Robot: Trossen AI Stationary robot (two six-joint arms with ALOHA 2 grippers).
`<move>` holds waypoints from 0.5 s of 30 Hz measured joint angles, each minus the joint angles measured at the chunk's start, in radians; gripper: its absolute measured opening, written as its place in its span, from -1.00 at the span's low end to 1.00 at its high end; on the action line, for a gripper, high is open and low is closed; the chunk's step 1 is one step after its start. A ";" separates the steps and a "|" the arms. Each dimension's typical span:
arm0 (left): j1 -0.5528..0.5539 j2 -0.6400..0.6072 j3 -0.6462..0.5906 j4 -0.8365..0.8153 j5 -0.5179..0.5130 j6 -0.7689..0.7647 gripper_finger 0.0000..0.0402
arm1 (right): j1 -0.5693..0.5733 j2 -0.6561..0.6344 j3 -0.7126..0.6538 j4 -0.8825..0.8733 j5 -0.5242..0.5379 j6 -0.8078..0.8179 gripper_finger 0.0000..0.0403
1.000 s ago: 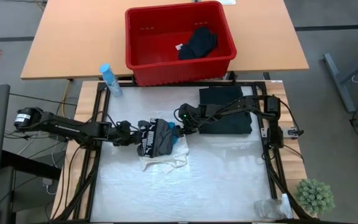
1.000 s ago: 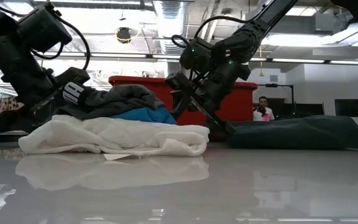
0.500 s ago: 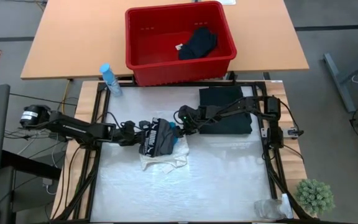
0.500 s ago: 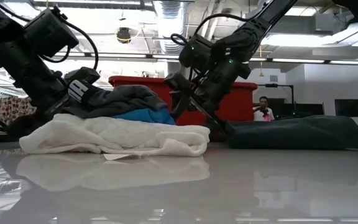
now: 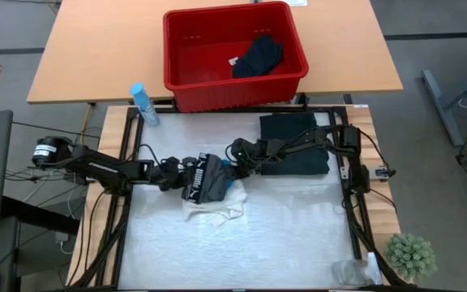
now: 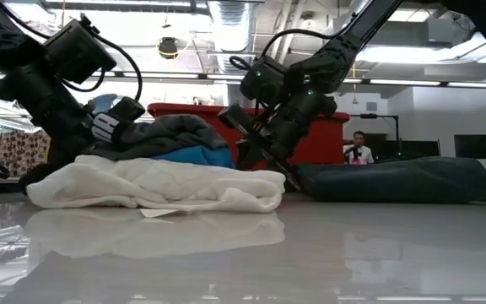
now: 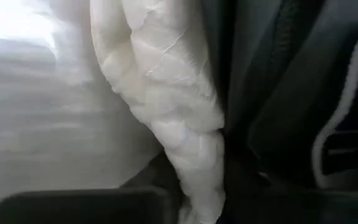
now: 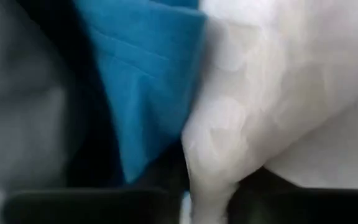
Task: Fold laundry
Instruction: Stack the clothes on the blue pants
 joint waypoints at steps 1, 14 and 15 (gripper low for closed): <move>0.005 0.000 0.000 0.011 0.005 0.010 -0.70 | 0.000 -0.002 0.000 0.006 -0.004 -0.001 -0.67; 0.077 -0.004 0.072 0.095 0.104 -0.025 -0.92 | -0.009 0.000 0.177 -0.283 -0.010 -0.147 -0.73; 0.083 -0.005 0.091 0.082 0.108 -0.015 -0.92 | -0.011 0.001 0.204 -0.334 0.009 -0.175 -0.73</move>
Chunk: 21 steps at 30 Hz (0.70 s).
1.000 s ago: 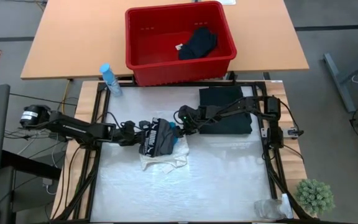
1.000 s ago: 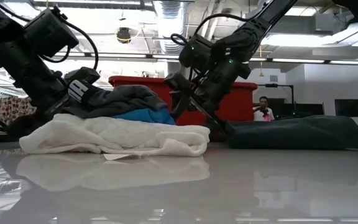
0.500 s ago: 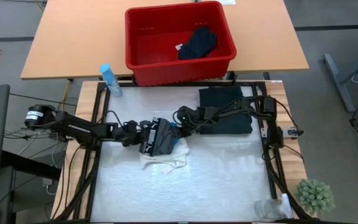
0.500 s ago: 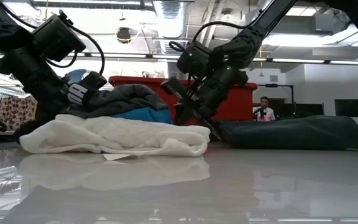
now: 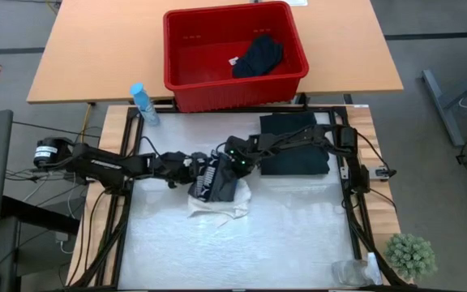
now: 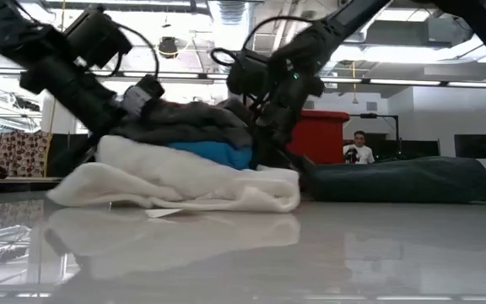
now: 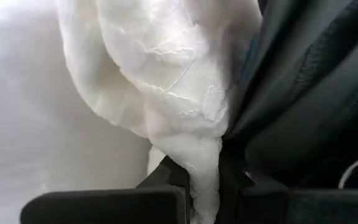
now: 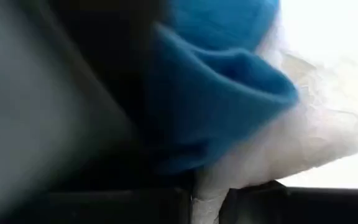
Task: Fold laundry
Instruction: Stack the clothes on the blue pants
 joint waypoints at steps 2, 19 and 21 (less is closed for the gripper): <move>0.017 0.000 0.039 -0.027 0.010 0.026 -0.92 | -0.004 0.000 0.045 -0.079 0.030 -0.042 -0.73; 0.165 0.001 0.225 -0.101 0.147 0.069 -0.92 | -0.050 -0.005 0.337 -0.601 0.053 -0.176 -0.73; 0.172 0.001 0.244 -0.102 0.147 0.068 -0.92 | -0.058 -0.005 0.374 -0.649 0.065 -0.192 -0.73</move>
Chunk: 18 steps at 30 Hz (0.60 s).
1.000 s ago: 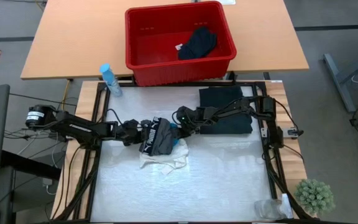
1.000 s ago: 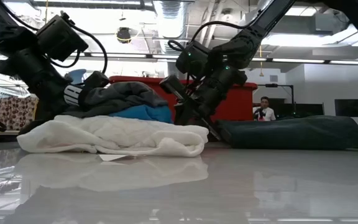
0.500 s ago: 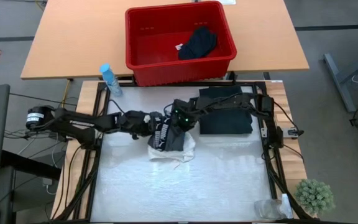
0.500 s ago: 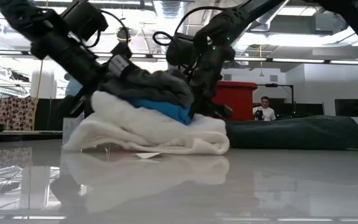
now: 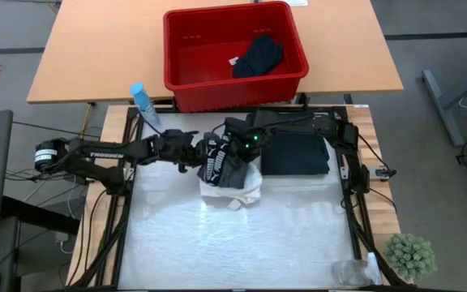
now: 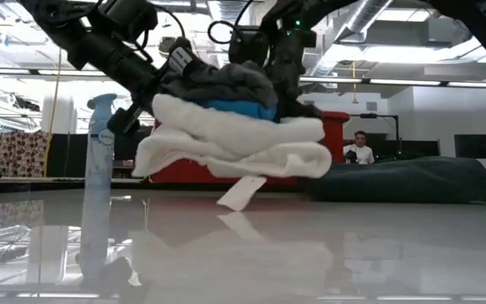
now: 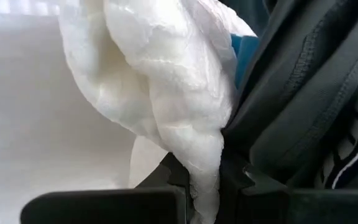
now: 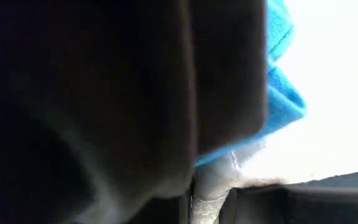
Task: Fold laundry
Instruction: Stack the clothes on the blue pants
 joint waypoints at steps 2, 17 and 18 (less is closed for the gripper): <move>0.008 0.001 0.021 0.000 -0.002 0.000 -0.92 | -0.007 -0.001 0.035 -0.067 0.025 -0.013 -0.73; 0.052 0.296 0.370 0.030 0.089 0.095 -0.92 | -0.076 -0.024 0.168 -0.466 0.148 -0.150 -0.73; 0.060 0.312 0.385 0.025 0.097 0.093 -0.92 | -0.088 -0.038 0.167 -0.482 0.188 -0.158 -0.73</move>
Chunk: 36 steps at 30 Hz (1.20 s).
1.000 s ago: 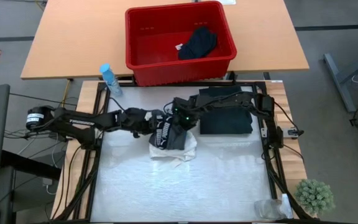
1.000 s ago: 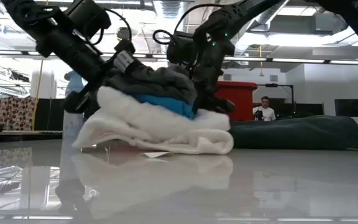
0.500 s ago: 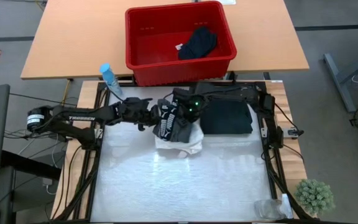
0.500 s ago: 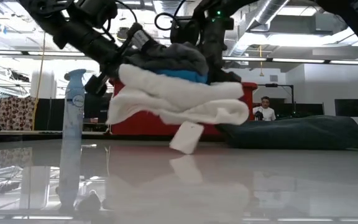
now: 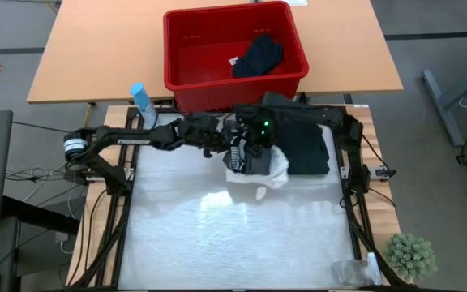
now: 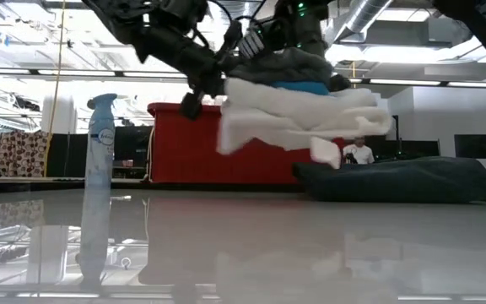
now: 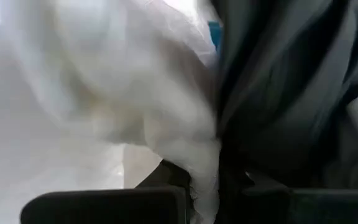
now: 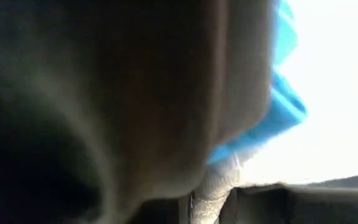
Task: Fold laundry
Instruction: Stack the clothes on the blue pants
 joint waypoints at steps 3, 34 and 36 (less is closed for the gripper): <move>0.013 0.052 0.064 0.021 0.010 0.002 -0.92 | -0.052 -0.074 -0.018 0.003 0.044 -0.010 -0.73; 0.034 0.576 0.625 -0.122 0.070 0.094 -0.88 | -0.477 -0.475 -0.724 0.308 0.097 -0.157 -0.73; 0.039 0.576 0.625 -0.128 0.073 0.104 -0.83 | -0.484 -0.473 -0.734 0.324 0.097 -0.160 -0.73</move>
